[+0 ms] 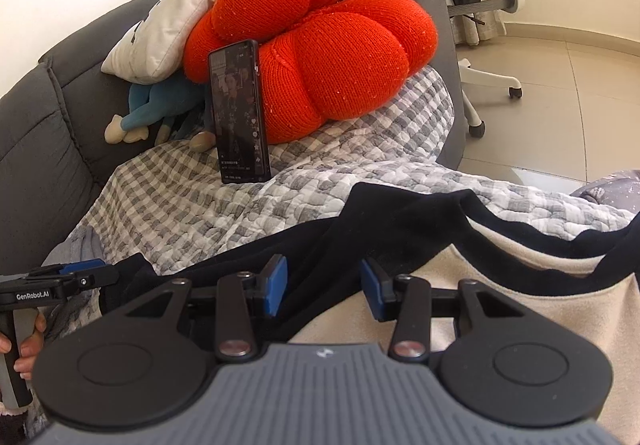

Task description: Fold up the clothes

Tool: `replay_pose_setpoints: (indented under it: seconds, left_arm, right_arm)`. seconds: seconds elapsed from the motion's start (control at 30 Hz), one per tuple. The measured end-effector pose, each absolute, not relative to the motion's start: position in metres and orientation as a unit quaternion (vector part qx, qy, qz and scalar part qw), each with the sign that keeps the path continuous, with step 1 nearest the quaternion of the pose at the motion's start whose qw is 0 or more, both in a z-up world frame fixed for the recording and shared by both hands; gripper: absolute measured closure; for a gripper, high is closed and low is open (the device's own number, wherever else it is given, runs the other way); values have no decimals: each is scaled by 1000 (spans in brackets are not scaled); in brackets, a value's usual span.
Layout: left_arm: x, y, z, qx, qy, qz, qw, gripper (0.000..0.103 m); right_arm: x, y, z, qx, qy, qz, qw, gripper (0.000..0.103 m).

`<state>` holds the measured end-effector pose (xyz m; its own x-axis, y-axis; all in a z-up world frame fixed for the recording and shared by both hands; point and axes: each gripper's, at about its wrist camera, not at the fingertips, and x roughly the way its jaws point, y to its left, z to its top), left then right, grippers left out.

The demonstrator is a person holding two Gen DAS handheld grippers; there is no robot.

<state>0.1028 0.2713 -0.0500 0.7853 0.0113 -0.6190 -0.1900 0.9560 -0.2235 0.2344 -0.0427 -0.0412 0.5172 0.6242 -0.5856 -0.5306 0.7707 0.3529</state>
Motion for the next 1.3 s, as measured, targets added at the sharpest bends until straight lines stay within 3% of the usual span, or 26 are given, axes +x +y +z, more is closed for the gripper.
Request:
replay_pose_setpoints:
  seconds: [0.07,0.17,0.23,0.3,0.53,0.73,1.13,1.17,1.2,1.3]
  left_arm:
    - [106,275,-53,-162,338,36,927,35]
    - [111,274,-58,-185,356,26,916,58]
    - [110,268,-55,-185,345,24,920,80]
    - [110,259,-50,-195,325,4,926,82]
    - [114,214,-38,-205,277,-104,933,83]
    - [120,159,-47,-131,289,-147,937,82]
    - [111,155,-48,-131,258,-156,944,80]
    - [110,155,-47,-129,257,-159,944,80]
    - [109,154,-47,-124,258,-157,945,79]
    - [106,155,-47,-117,259,-155,946,75]
  right_arm:
    - [234,-44,-41,67,362,334,868,58]
    - [233,-42,-39,69,363,343,864,58]
    - [230,-41,-37,69,361,350,862,58]
    - [228,-38,-34,66,358,358,860,58]
    - [222,-36,-30,87,358,390,844,58]
    - [221,-37,-29,91,362,394,840,58]
    - [218,-44,-26,129,380,445,801,58]
    - [218,-42,-28,130,384,449,796,59]
    - [218,-41,-30,132,385,452,794,69]
    - [217,-40,-30,135,387,460,788,87]
